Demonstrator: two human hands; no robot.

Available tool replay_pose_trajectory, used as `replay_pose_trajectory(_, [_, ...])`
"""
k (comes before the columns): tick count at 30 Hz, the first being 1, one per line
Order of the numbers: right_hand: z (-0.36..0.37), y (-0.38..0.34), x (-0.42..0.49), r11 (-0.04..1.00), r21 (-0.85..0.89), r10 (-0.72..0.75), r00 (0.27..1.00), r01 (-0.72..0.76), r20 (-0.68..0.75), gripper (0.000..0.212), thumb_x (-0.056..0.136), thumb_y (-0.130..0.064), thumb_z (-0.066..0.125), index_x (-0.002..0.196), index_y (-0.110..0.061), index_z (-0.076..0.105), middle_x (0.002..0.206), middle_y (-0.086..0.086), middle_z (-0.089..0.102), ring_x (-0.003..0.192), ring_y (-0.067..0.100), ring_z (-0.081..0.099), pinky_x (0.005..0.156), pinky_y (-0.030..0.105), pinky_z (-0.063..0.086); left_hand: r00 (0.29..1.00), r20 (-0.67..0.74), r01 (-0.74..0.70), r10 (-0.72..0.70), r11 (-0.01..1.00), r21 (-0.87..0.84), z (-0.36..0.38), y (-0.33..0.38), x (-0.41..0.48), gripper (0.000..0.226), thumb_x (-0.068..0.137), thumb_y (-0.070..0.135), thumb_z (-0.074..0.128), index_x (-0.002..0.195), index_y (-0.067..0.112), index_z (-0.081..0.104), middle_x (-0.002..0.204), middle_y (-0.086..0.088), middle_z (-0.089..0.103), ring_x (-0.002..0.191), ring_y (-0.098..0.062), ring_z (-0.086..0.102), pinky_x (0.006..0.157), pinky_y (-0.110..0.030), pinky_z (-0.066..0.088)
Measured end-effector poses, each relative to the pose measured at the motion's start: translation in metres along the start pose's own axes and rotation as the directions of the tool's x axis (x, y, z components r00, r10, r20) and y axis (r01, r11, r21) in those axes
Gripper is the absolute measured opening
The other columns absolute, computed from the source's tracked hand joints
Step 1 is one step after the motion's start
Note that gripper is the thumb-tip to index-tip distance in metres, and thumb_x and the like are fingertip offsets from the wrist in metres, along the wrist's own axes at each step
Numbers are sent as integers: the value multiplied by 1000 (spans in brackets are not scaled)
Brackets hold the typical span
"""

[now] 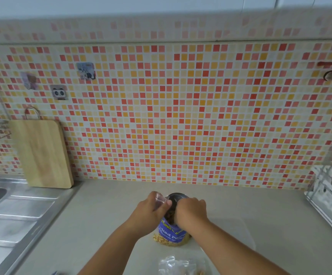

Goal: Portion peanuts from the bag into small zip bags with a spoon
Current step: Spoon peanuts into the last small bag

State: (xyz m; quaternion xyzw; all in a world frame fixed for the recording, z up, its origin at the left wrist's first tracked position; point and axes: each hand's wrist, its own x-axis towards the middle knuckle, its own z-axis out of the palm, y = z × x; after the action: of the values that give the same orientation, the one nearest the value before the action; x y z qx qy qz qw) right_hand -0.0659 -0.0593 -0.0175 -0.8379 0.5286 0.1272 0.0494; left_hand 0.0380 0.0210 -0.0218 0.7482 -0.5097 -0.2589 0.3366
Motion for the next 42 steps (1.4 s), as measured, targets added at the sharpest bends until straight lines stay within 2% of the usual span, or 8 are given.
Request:
replay_pose_trajectory(5, [-5,17,1,942,315,132,991,-114,-37,28,91,-25,47,115,-16,60,114,3,63,108,23,57,93,30,39,1000,24,4,-4,1000,-29,-4,1,0,35,93,49,44,114,21,47,108,-4,66,88,-15,60,76,-25,46])
replay_pose_trajectory(9, [-3,41,13,872,456,173,983,-178,54,19,88,-21,47,79,-12,62,80,1,57,86,22,56,75,29,43,999,47,31,-24,988,-151,-10,-1,-2,37,92,52,42,114,23,46,113,-1,65,96,-14,62,84,-30,52])
replay_pose_trajectory(13, [3,66,21,818,567,76,995,-96,59,27,83,-19,51,98,-11,72,86,1,62,81,19,56,77,28,50,996,-78,33,-46,986,-162,-16,-1,-2,34,93,51,41,111,23,46,110,1,65,87,-11,59,71,-24,45])
replay_pose_trajectory(18, [-20,71,26,987,124,59,950,-101,306,21,91,-13,38,101,-17,56,76,1,43,73,17,45,78,27,35,994,-99,-36,44,995,89,-20,-1,0,33,91,50,48,111,23,49,101,4,65,87,-11,60,71,-24,46])
replay_pose_trajectory(21, [-28,78,34,998,-13,67,929,-67,363,36,94,-15,39,128,-17,52,108,5,54,91,19,44,80,27,35,988,-91,-89,122,948,306,-17,0,-2,38,89,52,50,116,25,48,104,3,64,93,-15,56,78,-28,48])
replay_pose_trajectory(24, [-37,84,37,994,-59,105,932,-90,347,47,96,-19,41,142,-20,40,139,6,47,99,19,46,84,28,38,982,-65,-123,177,863,490,-13,1,-2,46,88,55,48,123,27,44,118,4,60,105,-17,50,80,-27,41])
replay_pose_trajectory(29, [-53,89,38,992,-126,56,936,-13,348,45,99,-20,38,144,-24,35,144,5,42,129,23,44,103,31,37,964,-9,-201,267,747,633,-10,6,5,47,89,54,47,124,24,43,119,3,59,106,-19,48,85,-29,40])
replay_pose_trajectory(42, [-68,69,37,992,-115,-18,956,54,294,44,98,-17,44,141,-26,43,142,1,46,121,18,47,104,28,38,969,68,-215,236,679,702,1,17,22,52,84,57,51,120,20,46,112,0,60,102,-20,49,85,-31,40])
